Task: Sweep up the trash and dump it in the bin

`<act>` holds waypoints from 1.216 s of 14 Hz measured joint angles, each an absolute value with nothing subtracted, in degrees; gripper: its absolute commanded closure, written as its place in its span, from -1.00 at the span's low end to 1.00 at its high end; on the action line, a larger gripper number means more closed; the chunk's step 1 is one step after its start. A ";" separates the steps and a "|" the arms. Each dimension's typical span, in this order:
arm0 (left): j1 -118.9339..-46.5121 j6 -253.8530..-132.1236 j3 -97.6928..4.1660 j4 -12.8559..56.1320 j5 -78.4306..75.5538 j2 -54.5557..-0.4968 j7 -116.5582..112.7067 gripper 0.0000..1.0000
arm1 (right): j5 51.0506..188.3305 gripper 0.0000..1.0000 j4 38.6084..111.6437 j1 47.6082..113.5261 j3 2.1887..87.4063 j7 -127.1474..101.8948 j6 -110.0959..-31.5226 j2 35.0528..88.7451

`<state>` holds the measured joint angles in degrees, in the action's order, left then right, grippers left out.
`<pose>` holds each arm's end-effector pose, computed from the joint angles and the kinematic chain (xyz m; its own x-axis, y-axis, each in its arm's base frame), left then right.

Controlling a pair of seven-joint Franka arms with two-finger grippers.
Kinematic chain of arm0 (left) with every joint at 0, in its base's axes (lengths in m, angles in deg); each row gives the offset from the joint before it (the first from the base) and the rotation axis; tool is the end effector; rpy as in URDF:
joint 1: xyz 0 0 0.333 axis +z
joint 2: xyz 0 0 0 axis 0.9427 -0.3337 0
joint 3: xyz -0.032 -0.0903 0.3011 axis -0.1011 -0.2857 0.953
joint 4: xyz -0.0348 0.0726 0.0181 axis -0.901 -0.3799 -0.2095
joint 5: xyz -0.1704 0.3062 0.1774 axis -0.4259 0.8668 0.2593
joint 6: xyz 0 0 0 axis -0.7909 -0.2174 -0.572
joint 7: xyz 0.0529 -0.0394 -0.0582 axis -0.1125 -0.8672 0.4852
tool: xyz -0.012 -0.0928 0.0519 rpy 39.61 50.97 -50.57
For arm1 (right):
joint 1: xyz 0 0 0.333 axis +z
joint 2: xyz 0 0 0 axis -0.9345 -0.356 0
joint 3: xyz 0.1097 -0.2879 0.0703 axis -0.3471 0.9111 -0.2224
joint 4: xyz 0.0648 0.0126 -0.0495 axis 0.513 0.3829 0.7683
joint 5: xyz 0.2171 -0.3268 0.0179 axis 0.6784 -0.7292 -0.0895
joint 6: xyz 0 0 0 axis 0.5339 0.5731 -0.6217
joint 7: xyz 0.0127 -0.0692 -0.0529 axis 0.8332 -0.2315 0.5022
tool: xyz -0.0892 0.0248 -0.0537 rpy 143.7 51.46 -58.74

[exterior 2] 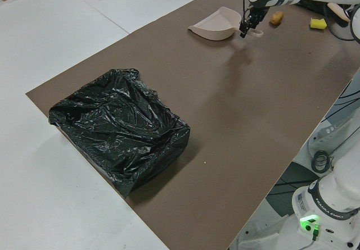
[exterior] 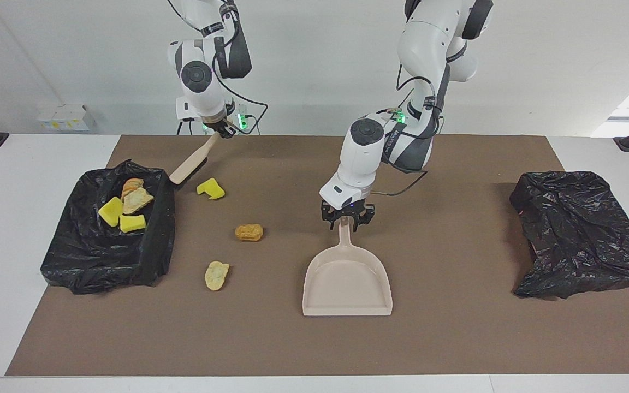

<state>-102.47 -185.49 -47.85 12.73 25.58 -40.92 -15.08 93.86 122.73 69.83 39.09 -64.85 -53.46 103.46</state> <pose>0.5421 -0.3886 0.3527 0.9844 -0.1371 0.1104 -0.1445 -0.9875 0.0629 0.3217 0.0811 0.3634 0.7569 -0.5882 -0.2848 -0.5036 -0.8027 0.3196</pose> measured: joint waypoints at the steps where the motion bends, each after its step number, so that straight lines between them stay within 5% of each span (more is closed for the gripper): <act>1: -102.47 -185.46 -47.80 12.70 26.20 -40.92 -15.07 1.00 | 94.34 1.00 122.94 70.38 38.99 -64.85 -55.18 102.81; 8: -102.26 -178.33 -46.96 11.90 28.71 -38.09 -4.56 1.00 | 96.86 1.00 120.81 76.29 38.82 -66.01 -65.92 95.52; 17: -99.81 -166.08 -46.41 12.65 28.98 -34.71 32.71 1.00 | 97.57 1.00 98.83 80.04 38.82 -70.71 -69.80 73.00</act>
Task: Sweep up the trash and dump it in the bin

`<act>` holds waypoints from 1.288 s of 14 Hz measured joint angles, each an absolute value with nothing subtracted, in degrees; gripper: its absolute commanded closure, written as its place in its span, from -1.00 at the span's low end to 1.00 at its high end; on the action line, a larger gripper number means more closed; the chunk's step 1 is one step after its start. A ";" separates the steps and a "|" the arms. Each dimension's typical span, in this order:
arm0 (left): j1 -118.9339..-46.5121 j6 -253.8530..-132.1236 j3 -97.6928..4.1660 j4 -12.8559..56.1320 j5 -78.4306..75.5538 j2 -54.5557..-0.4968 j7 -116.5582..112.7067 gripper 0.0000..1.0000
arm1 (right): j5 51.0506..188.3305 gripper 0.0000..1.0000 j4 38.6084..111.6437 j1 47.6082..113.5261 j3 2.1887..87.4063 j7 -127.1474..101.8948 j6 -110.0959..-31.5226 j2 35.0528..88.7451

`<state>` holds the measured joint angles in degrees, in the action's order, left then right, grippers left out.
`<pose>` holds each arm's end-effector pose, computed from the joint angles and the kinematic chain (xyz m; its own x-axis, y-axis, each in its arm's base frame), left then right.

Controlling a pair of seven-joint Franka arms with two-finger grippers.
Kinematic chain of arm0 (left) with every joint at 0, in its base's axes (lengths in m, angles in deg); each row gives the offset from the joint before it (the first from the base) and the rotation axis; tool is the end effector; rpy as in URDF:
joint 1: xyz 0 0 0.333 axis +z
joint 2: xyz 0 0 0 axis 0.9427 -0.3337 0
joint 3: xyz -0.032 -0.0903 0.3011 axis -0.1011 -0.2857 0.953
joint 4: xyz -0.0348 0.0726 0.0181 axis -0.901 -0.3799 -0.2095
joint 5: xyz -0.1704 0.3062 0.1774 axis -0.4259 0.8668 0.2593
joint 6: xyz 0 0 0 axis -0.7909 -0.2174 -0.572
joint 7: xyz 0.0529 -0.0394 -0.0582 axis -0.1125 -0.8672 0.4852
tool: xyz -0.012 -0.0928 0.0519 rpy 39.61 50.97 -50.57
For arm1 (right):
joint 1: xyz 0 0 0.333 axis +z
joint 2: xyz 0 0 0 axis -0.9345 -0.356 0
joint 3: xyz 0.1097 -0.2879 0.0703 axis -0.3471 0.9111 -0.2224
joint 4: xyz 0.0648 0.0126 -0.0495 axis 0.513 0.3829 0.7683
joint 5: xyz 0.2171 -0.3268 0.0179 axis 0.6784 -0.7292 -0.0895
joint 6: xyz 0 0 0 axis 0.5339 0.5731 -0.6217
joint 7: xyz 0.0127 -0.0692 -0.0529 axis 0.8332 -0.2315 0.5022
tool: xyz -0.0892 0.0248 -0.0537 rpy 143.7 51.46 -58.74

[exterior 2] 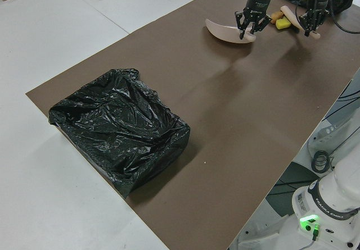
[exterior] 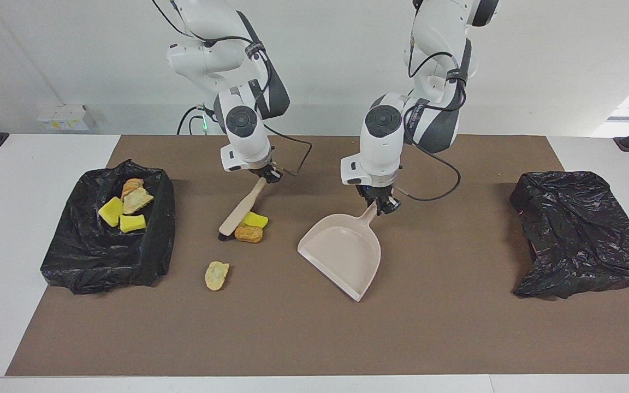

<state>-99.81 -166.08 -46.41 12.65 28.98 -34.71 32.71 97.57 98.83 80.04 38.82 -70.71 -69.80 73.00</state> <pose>0.5365 -0.3253 0.3931 0.5956 -0.7943 -0.1194 -0.8018 -0.5969 -0.0290 0.4580 0.2138 0.3258 0.8212 -0.5043 -0.2669 -0.4910 -0.8629 0.1199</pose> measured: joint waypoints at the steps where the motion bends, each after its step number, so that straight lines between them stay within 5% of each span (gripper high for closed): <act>1: -99.55 -166.41 -46.42 12.99 28.99 -34.68 35.69 1.00 | 97.57 1.00 98.31 80.18 38.82 -70.71 -69.92 72.55; 8: -100.25 -177.87 -47.31 21.53 29.10 -31.78 50.04 1.00 | 100.65 1.00 97.45 85.00 38.63 -70.70 -70.61 72.04; 18: -103.13 -180.15 -47.53 24.50 29.48 -30.41 52.76 1.00 | 101.77 1.00 94.41 88.41 34.24 -63.56 -70.71 72.11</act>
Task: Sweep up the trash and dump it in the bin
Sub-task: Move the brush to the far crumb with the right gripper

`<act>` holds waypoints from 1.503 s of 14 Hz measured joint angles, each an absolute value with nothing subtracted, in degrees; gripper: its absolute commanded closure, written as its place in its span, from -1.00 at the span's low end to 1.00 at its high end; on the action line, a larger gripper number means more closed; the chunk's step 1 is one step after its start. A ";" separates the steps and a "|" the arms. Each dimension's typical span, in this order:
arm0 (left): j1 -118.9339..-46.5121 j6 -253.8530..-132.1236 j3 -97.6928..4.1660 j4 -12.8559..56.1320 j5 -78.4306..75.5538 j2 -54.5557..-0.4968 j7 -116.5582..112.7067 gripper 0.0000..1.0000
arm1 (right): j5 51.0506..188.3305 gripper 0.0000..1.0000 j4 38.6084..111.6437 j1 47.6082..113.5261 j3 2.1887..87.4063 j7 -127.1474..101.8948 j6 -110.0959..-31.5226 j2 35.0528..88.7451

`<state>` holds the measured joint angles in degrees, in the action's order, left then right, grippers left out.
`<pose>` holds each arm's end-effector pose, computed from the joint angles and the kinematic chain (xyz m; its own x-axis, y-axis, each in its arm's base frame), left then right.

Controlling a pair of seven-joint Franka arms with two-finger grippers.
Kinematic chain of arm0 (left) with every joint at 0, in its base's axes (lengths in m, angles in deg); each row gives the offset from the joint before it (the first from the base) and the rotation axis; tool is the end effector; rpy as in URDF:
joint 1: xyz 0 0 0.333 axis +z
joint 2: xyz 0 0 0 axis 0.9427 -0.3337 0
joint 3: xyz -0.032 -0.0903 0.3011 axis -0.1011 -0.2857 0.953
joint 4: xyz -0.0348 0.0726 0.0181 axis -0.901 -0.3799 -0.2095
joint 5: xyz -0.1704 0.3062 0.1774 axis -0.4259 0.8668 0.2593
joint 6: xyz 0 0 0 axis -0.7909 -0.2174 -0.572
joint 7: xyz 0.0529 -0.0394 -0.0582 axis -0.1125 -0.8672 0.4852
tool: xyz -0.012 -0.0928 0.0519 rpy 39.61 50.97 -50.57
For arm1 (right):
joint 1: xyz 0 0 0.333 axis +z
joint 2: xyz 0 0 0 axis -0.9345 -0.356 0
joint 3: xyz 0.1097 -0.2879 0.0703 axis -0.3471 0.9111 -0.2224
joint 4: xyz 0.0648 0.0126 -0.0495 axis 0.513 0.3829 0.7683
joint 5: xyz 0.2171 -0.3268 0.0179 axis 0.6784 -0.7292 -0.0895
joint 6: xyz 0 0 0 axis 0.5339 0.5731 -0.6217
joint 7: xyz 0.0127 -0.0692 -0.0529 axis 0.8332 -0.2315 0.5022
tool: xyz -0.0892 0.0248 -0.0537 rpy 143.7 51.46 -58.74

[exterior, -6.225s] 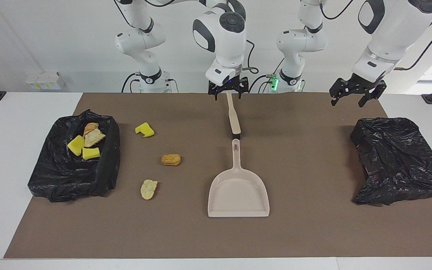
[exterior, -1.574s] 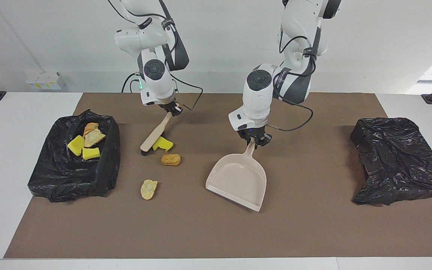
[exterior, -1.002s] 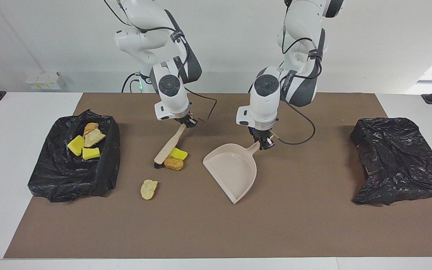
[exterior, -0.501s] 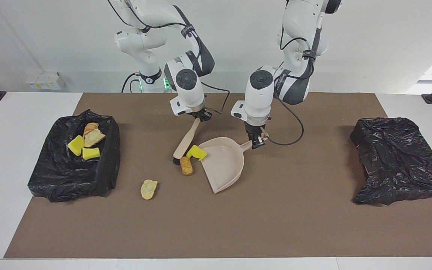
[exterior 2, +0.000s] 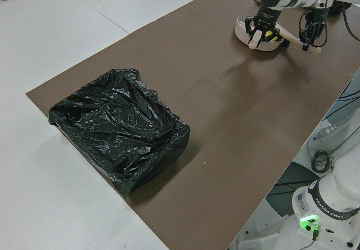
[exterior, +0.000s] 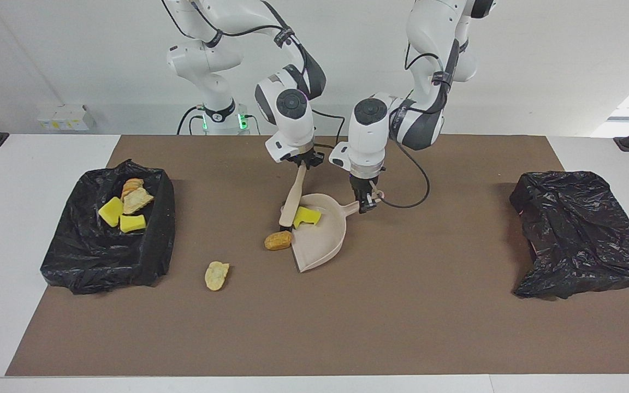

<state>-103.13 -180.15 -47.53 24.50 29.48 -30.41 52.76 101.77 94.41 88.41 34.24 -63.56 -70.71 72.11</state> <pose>0.4873 -0.3532 0.3657 0.1944 -0.9803 -0.0346 -0.9796 -0.1923 -0.0579 0.4175 0.3288 0.3525 0.9382 -0.2071 -0.2772 -0.2200 -0.9754 -0.0159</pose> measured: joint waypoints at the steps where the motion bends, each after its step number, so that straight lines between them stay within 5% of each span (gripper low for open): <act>1: -103.16 -180.16 -47.54 24.58 29.50 -30.35 52.75 1.00 | 101.77 1.00 93.22 88.32 34.24 -62.32 -70.70 72.09; 11: -103.24 -177.51 -48.06 24.90 28.73 -30.21 49.35 1.00 | 83.71 1.00 76.71 73.15 35.23 -46.57 -62.51 62.45; 21: -103.52 -174.05 -48.21 24.57 28.27 -29.62 47.21 1.00 | 69.06 1.00 75.12 64.32 35.42 -35.53 -61.70 56.31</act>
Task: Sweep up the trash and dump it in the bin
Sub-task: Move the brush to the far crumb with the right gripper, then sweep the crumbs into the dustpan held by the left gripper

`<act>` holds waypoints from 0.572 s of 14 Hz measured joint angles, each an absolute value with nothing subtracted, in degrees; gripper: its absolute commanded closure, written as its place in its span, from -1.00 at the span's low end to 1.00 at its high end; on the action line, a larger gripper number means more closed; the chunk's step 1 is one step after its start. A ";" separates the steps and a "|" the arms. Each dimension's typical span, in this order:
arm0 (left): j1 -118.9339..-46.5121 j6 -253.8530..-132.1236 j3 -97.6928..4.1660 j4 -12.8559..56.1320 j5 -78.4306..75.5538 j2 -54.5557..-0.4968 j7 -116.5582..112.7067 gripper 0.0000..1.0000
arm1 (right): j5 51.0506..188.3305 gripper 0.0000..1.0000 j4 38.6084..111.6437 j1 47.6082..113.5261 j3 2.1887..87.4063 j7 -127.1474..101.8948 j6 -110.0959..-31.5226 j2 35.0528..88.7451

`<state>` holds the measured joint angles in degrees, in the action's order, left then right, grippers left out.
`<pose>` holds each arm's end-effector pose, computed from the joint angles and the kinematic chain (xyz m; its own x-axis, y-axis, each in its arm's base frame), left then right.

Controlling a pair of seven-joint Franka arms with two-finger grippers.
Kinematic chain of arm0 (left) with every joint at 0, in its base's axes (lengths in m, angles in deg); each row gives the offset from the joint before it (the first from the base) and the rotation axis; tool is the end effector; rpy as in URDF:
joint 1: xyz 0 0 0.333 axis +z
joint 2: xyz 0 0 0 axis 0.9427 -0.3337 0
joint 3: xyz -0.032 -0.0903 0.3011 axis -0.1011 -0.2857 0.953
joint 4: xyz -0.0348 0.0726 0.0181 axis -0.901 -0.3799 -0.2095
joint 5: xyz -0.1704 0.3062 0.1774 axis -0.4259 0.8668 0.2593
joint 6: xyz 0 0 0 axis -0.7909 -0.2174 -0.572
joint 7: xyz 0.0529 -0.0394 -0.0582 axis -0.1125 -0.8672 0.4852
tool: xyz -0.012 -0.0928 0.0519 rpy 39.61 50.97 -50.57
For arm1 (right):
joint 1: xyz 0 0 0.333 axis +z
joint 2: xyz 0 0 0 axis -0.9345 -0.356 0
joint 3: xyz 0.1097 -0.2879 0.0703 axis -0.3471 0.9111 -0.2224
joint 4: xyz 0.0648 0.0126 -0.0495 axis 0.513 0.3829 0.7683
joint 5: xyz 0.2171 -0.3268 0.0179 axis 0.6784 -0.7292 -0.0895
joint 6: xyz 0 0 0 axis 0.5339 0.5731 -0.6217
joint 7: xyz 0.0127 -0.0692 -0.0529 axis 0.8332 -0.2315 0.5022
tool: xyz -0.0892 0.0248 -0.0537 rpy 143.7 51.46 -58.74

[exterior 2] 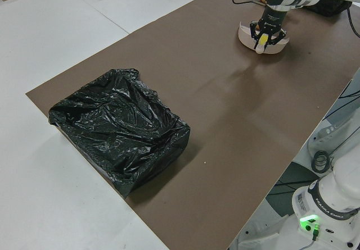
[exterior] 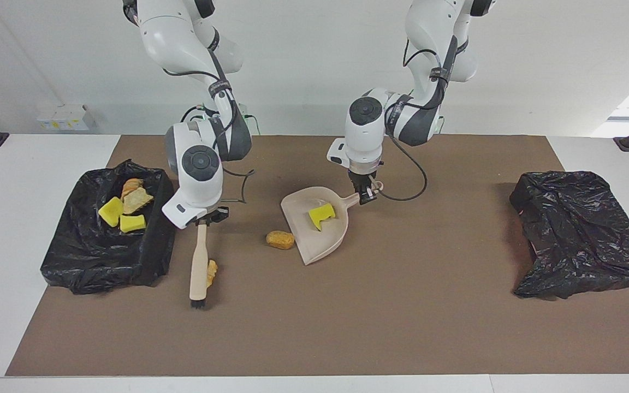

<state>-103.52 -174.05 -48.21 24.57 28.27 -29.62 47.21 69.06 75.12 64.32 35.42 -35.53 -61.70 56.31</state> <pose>0.4709 -0.3544 0.3645 0.2828 -0.9544 -0.0958 -0.9586 -0.2846 0.0057 0.6045 0.0885 0.3329 0.9751 0.0664 -0.2117 0.1199 -0.9605 0.2511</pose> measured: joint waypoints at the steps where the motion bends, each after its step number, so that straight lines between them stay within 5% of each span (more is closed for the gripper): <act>1: -103.60 -173.86 -48.22 24.57 28.26 -29.61 46.70 1.00 | 69.04 1.00 75.08 64.34 35.34 -34.82 -61.78 56.04; 8: -104.65 -172.70 -48.19 24.85 28.25 -29.11 43.05 1.00 | 76.75 1.00 75.73 65.89 29.41 -33.30 -58.97 56.11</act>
<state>-104.65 -172.70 -48.19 24.85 28.25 -29.11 43.05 76.75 75.73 65.89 29.41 -33.30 -58.97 56.11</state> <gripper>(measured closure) 0.687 0.740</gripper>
